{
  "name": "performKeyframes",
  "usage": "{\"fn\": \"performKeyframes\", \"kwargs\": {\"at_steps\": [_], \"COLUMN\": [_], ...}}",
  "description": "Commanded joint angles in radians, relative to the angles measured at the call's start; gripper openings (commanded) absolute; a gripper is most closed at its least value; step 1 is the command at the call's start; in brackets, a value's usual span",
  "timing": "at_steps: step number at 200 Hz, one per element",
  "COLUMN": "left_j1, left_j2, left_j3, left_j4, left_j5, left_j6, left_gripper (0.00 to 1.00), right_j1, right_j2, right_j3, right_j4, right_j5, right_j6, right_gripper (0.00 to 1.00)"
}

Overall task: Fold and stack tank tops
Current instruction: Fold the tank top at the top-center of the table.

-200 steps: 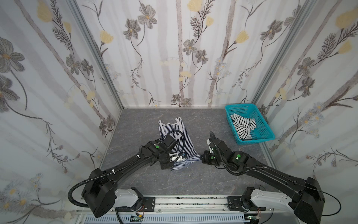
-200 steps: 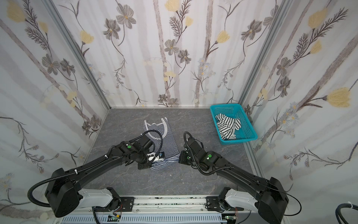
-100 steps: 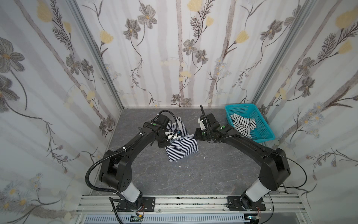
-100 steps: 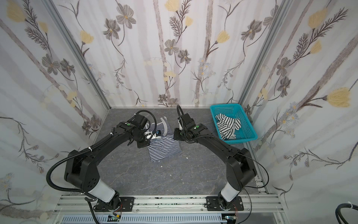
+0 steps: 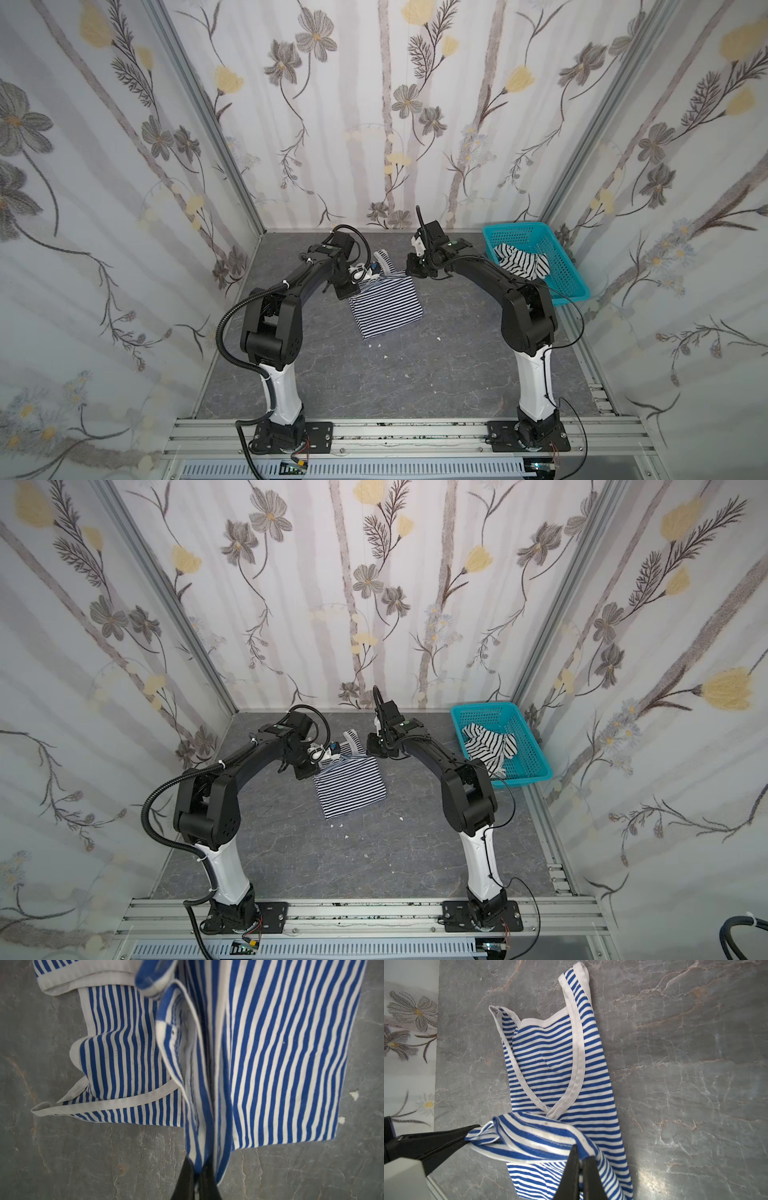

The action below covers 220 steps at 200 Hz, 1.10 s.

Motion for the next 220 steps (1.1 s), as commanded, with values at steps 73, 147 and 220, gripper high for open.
{"fn": "performKeyframes", "kwargs": {"at_steps": [73, 147, 220], "left_j1": [0.005, 0.0, -0.112], "left_j2": [0.145, 0.016, -0.083], "left_j3": [0.068, 0.036, -0.196], "left_j4": [0.049, 0.215, 0.238], "left_j5": [-0.062, -0.069, -0.072], "left_j6": [-0.059, -0.267, -0.296], "left_gripper": [0.16, 0.48, 0.41], "right_j1": [-0.023, -0.015, 0.028], "right_j2": [0.227, -0.013, -0.163], "right_j3": [0.225, -0.062, -0.429], "right_j4": [-0.052, 0.081, 0.246], "right_j5": [-0.068, -0.063, -0.037], "right_j6": [-0.024, -0.013, 0.03], "right_gripper": [0.31, 0.5, 0.4]}}
